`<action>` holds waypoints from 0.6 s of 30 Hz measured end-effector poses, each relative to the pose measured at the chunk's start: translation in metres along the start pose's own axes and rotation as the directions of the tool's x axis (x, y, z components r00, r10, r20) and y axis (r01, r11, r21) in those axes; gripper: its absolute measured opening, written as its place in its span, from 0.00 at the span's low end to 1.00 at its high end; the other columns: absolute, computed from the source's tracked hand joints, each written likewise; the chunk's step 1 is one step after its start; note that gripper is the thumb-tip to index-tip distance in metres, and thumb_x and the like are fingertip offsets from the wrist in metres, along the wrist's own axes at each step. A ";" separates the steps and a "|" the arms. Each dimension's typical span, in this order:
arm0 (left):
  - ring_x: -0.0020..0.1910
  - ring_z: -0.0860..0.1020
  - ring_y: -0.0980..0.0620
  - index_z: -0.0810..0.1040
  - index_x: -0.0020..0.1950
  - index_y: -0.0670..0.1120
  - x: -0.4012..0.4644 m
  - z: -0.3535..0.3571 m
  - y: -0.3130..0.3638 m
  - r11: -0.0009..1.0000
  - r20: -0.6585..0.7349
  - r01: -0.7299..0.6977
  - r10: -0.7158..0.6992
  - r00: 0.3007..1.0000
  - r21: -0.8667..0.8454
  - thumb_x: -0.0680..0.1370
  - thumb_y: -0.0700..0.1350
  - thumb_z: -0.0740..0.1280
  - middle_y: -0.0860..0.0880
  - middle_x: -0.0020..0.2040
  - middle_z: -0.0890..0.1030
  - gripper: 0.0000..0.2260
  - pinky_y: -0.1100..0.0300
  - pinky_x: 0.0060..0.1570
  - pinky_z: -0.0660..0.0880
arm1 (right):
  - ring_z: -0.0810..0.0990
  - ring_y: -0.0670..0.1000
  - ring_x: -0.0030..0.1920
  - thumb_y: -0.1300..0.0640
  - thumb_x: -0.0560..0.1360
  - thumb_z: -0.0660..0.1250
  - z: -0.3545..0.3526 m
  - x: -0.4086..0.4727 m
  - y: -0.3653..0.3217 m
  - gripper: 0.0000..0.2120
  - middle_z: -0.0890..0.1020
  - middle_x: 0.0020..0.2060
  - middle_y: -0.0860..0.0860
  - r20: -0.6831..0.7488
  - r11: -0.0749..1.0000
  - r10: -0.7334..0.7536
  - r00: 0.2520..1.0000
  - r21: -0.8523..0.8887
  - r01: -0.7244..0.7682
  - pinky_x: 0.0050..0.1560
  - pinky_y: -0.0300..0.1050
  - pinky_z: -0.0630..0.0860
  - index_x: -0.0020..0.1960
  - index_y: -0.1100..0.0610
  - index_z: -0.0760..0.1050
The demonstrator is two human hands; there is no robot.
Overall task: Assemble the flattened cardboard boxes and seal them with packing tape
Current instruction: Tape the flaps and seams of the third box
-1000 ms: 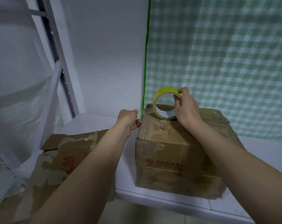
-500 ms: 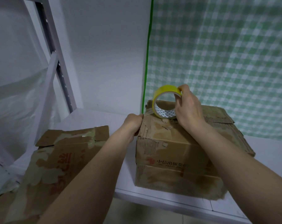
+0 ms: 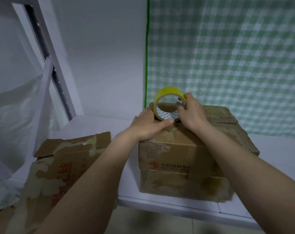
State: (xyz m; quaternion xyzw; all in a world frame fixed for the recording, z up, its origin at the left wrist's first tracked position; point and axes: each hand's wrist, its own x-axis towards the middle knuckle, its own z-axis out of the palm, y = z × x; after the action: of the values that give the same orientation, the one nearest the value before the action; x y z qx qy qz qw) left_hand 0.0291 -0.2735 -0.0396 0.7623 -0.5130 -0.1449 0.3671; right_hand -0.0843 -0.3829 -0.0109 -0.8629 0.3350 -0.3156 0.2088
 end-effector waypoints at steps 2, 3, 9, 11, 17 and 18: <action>0.74 0.61 0.50 0.59 0.76 0.57 0.002 0.000 0.003 0.967 0.025 0.041 -0.049 0.998 0.253 0.71 0.72 0.59 0.54 0.76 0.63 0.37 0.37 0.72 0.54 | 0.74 0.57 0.43 0.54 0.81 0.57 -0.002 0.000 -0.001 0.06 0.75 0.44 0.54 0.033 1.000 0.001 0.999 -0.003 -0.001 0.40 0.47 0.67 0.53 0.57 0.66; 0.75 0.59 0.50 0.57 0.77 0.57 0.001 0.000 0.005 0.944 0.032 0.052 -0.066 0.997 0.325 0.73 0.71 0.58 0.53 0.77 0.60 0.37 0.36 0.72 0.50 | 0.74 0.56 0.42 0.55 0.81 0.56 -0.003 -0.001 -0.003 0.05 0.75 0.44 0.55 0.042 1.000 -0.010 0.999 -0.003 0.010 0.40 0.47 0.66 0.52 0.57 0.65; 0.76 0.57 0.49 0.50 0.78 0.53 -0.003 -0.009 0.005 0.905 0.105 0.123 -0.181 0.978 0.408 0.59 0.82 0.45 0.50 0.78 0.59 0.54 0.36 0.72 0.49 | 0.76 0.61 0.49 0.59 0.80 0.58 -0.041 0.002 0.017 0.10 0.78 0.52 0.58 -0.090 0.973 -0.067 0.994 -0.226 0.046 0.42 0.50 0.67 0.61 0.58 0.67; 0.77 0.55 0.50 0.48 0.79 0.51 -0.003 -0.006 0.008 0.898 0.098 0.136 -0.194 0.976 0.419 0.65 0.79 0.48 0.50 0.79 0.56 0.49 0.37 0.73 0.48 | 0.76 0.60 0.52 0.55 0.80 0.59 -0.054 0.002 0.031 0.14 0.79 0.53 0.58 -0.152 0.978 0.005 0.988 -0.205 -0.036 0.43 0.49 0.67 0.64 0.57 0.67; 0.76 0.58 0.49 0.49 0.78 0.55 -0.002 -0.002 0.013 0.902 0.076 0.154 -0.201 0.977 0.403 0.70 0.76 0.54 0.52 0.78 0.58 0.43 0.39 0.73 0.50 | 0.76 0.58 0.54 0.56 0.76 0.67 -0.049 -0.008 0.043 0.13 0.77 0.50 0.54 -0.062 0.943 0.277 0.959 0.210 -0.258 0.51 0.52 0.73 0.58 0.59 0.73; 0.76 0.59 0.48 0.50 0.78 0.55 0.000 -0.002 0.016 0.893 0.078 0.171 -0.223 0.972 0.417 0.70 0.76 0.54 0.51 0.78 0.60 0.43 0.40 0.73 0.51 | 0.77 0.57 0.53 0.57 0.74 0.68 -0.049 -0.011 0.043 0.14 0.77 0.50 0.54 -0.033 0.940 0.271 0.962 0.225 -0.257 0.52 0.53 0.74 0.58 0.59 0.73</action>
State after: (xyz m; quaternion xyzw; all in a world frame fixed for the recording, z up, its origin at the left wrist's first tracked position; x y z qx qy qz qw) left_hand 0.0197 -0.2759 -0.0272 0.8595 -0.4737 -0.1185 0.1512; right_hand -0.1433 -0.4124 -0.0048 -0.7713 0.4175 -0.3471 0.3323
